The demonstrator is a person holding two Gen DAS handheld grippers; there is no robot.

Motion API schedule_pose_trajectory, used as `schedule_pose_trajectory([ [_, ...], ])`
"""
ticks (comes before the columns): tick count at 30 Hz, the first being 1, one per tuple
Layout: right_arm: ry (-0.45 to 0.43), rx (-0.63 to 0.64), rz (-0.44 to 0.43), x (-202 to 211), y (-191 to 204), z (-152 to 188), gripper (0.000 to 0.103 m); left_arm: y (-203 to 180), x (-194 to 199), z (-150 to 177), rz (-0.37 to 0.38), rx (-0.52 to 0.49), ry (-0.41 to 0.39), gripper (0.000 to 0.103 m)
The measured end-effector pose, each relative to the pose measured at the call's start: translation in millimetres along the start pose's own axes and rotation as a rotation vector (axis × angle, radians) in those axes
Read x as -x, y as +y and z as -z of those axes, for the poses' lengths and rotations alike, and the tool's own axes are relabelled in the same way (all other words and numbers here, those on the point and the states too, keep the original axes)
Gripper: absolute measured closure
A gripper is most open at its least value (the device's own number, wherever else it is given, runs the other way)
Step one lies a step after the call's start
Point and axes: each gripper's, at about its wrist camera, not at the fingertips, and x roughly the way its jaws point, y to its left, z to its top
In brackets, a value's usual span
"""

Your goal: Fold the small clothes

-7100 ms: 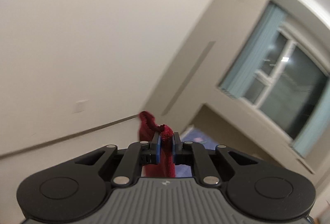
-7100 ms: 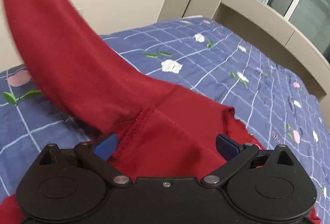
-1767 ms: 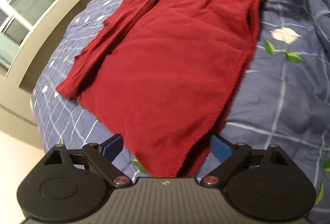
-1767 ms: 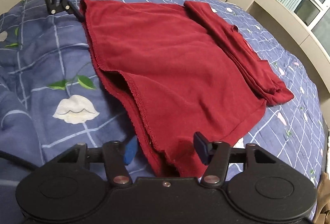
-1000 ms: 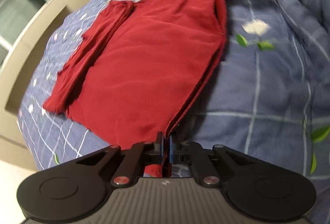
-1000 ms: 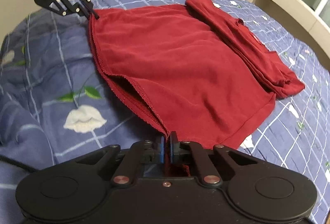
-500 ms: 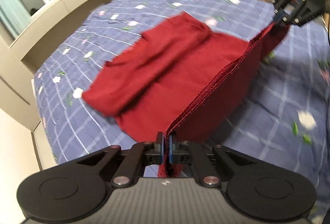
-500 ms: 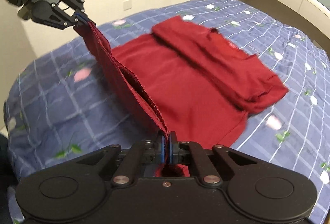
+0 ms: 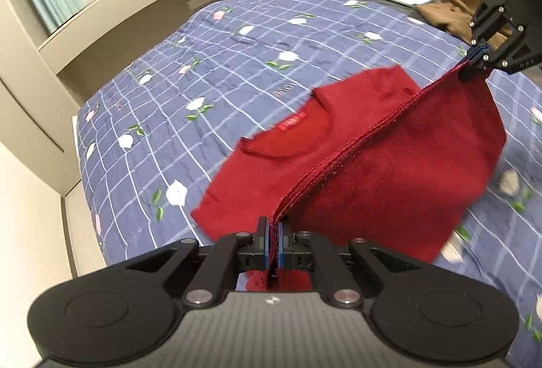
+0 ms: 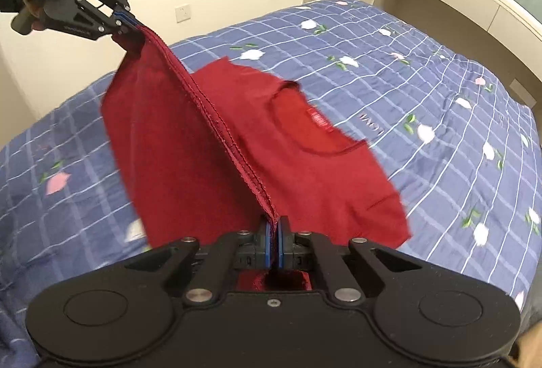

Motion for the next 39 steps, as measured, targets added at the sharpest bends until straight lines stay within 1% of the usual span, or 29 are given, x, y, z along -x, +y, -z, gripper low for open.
schedule_pose_trajectory([
  [7,0.017,0.035,0.042,-52,-51,-35,0.100,40,-50,-29,-0.038,0.067,0.032,0.099],
  [10,0.034,0.036,0.058,-76,-68,-46,0.100,55,-78,-40,-0.037,0.109,0.059,0.099],
  [15,0.088,0.014,0.074,-119,-94,-53,0.100,67,-121,-49,-0.050,0.154,0.090,0.099],
  [18,0.111,-0.021,0.073,-141,-105,-51,0.100,70,-147,-51,-0.057,0.179,0.106,0.099],
  [20,0.122,-0.043,0.073,-154,-110,-47,0.099,71,-163,-50,-0.062,0.202,0.132,0.098],
  [22,0.127,-0.050,0.075,-163,-110,-42,0.098,71,-176,-45,-0.067,0.228,0.157,0.095],
  [24,0.129,-0.055,0.081,-171,-108,-38,0.097,72,-187,-40,-0.083,0.260,0.174,0.085],
  [27,0.113,-0.071,0.100,-178,-107,-30,0.096,75,-199,-29,-0.103,0.333,0.191,0.082],
  [29,0.086,-0.084,0.129,-178,-106,-26,0.086,77,-204,-24,-0.103,0.384,0.192,0.081],
  [30,0.077,-0.092,0.139,-178,-106,-24,0.085,77,-205,-22,-0.108,0.403,0.191,0.080],
  [31,0.070,-0.099,0.154,-178,-105,-23,0.078,76,-205,-22,-0.117,0.406,0.188,0.080],
  [32,0.061,-0.101,0.177,-178,-104,-21,0.069,74,-202,-21,-0.137,0.409,0.175,0.068],
  [33,0.049,-0.100,0.199,-177,-104,-20,0.065,74,-199,-22,-0.164,0.412,0.164,0.046],
  [34,0.035,-0.102,0.223,-175,-103,-17,0.057,72,-193,-22,-0.204,0.419,0.144,0.035],
  [35,0.022,-0.108,0.244,-172,-102,-16,0.048,69,-186,-22,-0.236,0.425,0.115,0.020],
  [36,0.006,-0.111,0.269,-168,-101,-14,0.043,67,-180,-22,-0.255,0.428,0.084,0.014],
  [37,-0.020,-0.110,0.304,-164,-98,-13,0.036,63,-171,-22,-0.275,0.433,0.047,0.013],
  [38,-0.054,-0.104,0.348,-158,-94,-12,0.024,59,-165,-21,-0.285,0.437,0.023,0.009],
  [39,-0.092,-0.101,0.397,-153,-88,-10,0.018,55,-159,-21,-0.289,0.441,0.003,0.004],
])
